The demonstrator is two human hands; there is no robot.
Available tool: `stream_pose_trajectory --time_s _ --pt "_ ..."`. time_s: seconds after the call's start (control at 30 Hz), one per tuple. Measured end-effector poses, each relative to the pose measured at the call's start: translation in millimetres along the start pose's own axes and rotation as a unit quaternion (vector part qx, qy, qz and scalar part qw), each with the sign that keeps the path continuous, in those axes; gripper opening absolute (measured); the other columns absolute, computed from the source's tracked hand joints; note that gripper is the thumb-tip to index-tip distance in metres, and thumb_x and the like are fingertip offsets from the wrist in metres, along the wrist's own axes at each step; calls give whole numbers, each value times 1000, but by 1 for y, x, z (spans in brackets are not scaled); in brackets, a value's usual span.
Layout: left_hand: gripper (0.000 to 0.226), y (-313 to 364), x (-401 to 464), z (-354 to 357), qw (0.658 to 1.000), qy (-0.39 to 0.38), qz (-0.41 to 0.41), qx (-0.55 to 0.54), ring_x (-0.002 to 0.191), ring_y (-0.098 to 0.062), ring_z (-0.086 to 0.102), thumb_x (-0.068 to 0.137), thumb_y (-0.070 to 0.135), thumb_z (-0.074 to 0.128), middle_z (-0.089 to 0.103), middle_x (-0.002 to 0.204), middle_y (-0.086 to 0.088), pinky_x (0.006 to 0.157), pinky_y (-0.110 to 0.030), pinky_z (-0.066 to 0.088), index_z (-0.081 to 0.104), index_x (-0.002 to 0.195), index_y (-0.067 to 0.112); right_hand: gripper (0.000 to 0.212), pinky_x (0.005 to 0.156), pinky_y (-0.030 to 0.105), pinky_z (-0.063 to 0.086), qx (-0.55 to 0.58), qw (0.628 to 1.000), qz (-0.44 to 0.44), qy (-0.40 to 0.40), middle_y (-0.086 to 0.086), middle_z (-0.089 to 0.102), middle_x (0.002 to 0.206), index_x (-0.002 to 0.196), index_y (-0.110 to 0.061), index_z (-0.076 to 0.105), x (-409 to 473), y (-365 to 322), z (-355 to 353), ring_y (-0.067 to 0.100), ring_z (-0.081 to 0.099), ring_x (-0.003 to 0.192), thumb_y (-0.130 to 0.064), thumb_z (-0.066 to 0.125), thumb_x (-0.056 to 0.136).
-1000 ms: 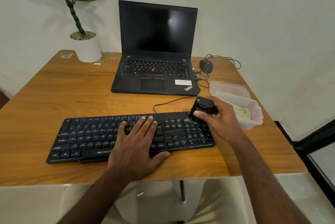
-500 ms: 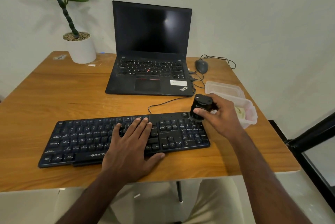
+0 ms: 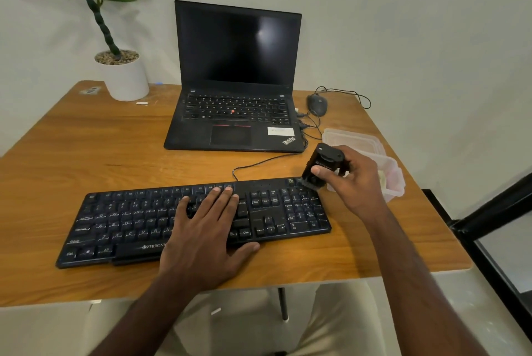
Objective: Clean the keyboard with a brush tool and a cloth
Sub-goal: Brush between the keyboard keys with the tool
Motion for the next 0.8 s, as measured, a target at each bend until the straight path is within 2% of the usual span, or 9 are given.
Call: stream_pose_trajectory --time_s 0.13,0.27,0.4,0.47,0.57,0.63,0.7,0.8 --pt "95 1 0 1 1000 -1 0 0 145 -24 38 88 84 25 42 156 -7 111 -66 30 47 147 13 25 76 20 48 -2 1000 5 -29 -10 73 90 103 -15 72 -4 -3 13 9 65 85 -16 82 79" --pt "95 0 0 2 1000 -4 1 -4 145 -24 37 88 84 25 41 156 -7 111 -66 29 46 148 13 28 78 27 51 -12 1000 3 -14 -8 74 94 106 -16 72 5 -7 19 13 67 89 -19 82 80" --pt "94 0 -1 2 1000 -3 2 -9 144 -25 38 88 83 26 42 155 -8 110 -66 30 48 146 12 29 82 34 55 26 997 35 -59 -5 73 97 107 -17 72 1 -5 43 18 68 96 -18 83 80" --pt "95 2 0 1 1000 -18 -2 -11 146 -25 35 88 83 24 40 157 -8 112 -67 27 45 148 12 31 84 32 55 6 998 37 -42 -7 74 97 108 -18 72 3 -10 51 14 68 96 -19 83 79" --pt "100 6 3 -1 999 -45 -13 -9 153 -24 16 86 84 17 21 165 -6 117 -66 9 27 156 14 31 82 19 52 -33 999 14 -8 -16 71 96 108 -24 71 8 -30 68 0 65 93 -23 83 80" --pt "99 9 5 -3 999 -46 -17 -20 154 -22 8 86 84 19 14 167 -4 119 -63 3 20 158 16 32 80 13 50 -40 999 -11 -19 -20 69 95 110 -27 68 5 -49 92 -5 63 92 -23 82 81" --pt "94 8 3 -9 999 -9 -10 -48 152 -21 18 87 81 29 28 163 -5 121 -60 10 31 154 15 34 83 21 53 -38 998 -34 -40 -15 71 99 113 -25 68 -1 -61 117 0 65 95 -23 81 82" --pt "78 -13 -26 -23 991 87 11 -104 141 -20 41 90 72 44 52 148 -4 116 -55 29 56 139 14 34 84 29 56 -27 997 -54 -44 -8 73 102 114 -19 69 -3 -69 139 7 67 97 -25 81 82"
Point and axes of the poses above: each hand's wrist, its own x-axis towards the middle knuckle, its own z-axis out of the palm, y = z × x, the point moved 8 cm from there along x, towards the middle knuckle
